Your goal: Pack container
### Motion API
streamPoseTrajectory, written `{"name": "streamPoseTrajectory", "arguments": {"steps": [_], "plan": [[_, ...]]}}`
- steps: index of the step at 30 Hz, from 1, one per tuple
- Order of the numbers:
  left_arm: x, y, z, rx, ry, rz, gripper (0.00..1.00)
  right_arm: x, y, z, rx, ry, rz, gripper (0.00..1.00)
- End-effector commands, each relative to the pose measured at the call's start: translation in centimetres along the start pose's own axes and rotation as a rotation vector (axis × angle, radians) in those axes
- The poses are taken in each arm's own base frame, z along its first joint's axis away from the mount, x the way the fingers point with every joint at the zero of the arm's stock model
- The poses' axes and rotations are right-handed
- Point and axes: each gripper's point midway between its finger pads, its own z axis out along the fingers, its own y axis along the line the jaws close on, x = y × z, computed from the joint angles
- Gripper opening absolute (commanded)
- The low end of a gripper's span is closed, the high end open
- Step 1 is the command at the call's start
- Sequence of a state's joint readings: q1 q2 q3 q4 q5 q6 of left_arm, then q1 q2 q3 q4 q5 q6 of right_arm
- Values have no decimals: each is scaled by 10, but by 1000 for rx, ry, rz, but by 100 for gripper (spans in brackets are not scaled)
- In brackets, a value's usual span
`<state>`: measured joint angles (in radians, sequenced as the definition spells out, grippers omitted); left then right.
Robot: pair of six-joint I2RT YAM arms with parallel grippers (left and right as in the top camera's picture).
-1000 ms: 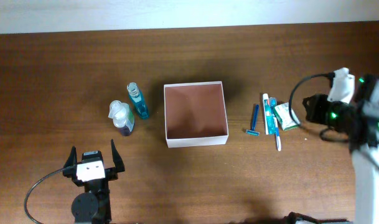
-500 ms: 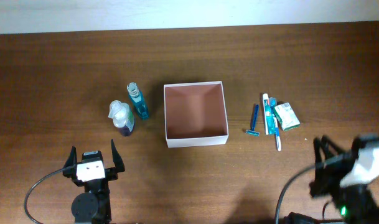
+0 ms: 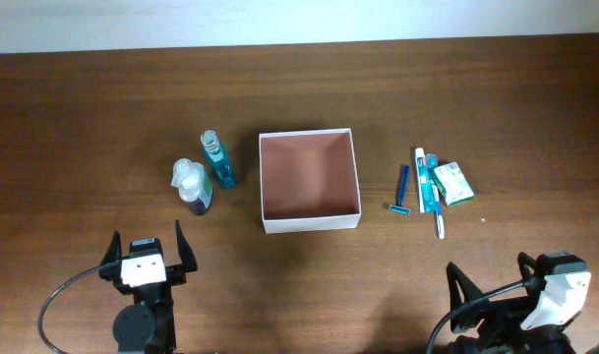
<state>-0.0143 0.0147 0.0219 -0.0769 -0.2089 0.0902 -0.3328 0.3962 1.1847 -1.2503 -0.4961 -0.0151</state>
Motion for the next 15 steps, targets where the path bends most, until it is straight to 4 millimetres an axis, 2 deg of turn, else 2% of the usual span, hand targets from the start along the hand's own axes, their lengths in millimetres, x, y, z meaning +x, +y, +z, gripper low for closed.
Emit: {"name": "streamPoseTrajectory", "arguments": {"steps": [1,3,7,11,15], "plan": [[1,-1,0,6,-7,15,99,-1,3,-1,-15,-2,-11,99],[1,-1,0,6,-7,15,99,-1,1,-1,-5,-1,-14,99],[1,-1,0,6,-7,15,99,-2,-26,-2,147,0,-68,99],[1,-1,0,6,-7,15,99,-21,-24,4,119,-54,-257,99],[1,-1,0,6,-7,15,99,-32,-21,17,81,-108,-338,99]]}}
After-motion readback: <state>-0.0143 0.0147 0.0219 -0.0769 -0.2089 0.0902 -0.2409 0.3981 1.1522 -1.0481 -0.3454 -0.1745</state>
